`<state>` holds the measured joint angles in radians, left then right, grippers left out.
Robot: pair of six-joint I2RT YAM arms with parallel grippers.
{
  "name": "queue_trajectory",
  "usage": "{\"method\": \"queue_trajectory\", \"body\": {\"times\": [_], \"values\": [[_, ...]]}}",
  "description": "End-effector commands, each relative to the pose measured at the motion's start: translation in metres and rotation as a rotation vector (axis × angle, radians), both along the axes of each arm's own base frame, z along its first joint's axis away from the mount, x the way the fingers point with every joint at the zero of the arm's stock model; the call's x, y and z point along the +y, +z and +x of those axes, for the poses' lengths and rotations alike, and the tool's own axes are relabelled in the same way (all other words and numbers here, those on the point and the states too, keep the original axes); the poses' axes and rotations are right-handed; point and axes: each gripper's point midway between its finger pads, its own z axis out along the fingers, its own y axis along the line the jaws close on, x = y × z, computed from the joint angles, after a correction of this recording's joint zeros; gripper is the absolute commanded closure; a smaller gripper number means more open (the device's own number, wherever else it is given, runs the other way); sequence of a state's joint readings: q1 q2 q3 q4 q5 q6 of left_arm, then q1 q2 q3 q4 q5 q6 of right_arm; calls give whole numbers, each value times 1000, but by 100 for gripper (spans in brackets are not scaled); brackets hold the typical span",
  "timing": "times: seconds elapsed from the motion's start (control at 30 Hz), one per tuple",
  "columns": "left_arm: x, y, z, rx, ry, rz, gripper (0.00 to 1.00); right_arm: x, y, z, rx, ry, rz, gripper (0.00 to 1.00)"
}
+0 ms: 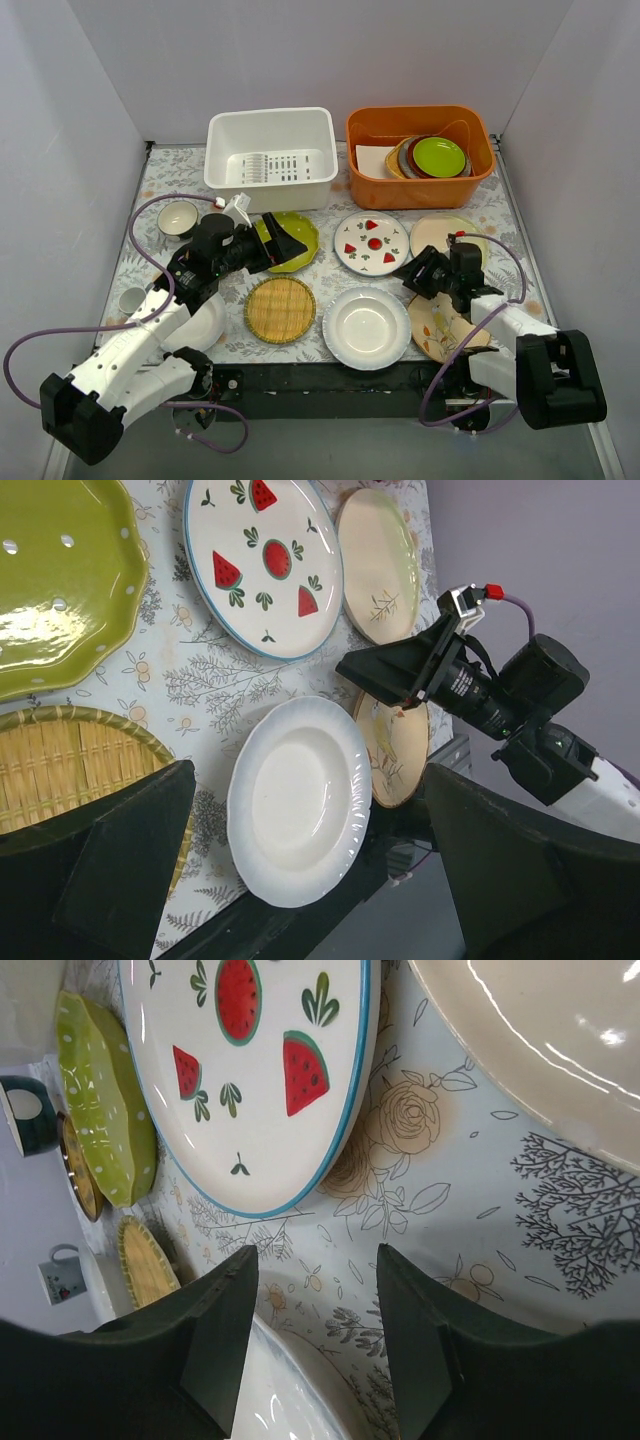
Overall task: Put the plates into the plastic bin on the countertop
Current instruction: Pick up the plate at the center of the board.
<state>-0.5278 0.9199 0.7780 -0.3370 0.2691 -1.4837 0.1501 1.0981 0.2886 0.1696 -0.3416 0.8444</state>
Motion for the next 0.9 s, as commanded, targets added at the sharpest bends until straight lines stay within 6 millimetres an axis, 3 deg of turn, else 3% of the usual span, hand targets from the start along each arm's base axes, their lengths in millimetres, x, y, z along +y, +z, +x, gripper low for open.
{"method": "queue_trajectory", "body": {"times": [0.0,0.87], "values": [[-1,0,-5,10,-12,-5,2,8,23,29,-93,-23,11,42],[-7,0,-6,29,-30,-30,2,12,-5,48,3,-171,11,58]]}}
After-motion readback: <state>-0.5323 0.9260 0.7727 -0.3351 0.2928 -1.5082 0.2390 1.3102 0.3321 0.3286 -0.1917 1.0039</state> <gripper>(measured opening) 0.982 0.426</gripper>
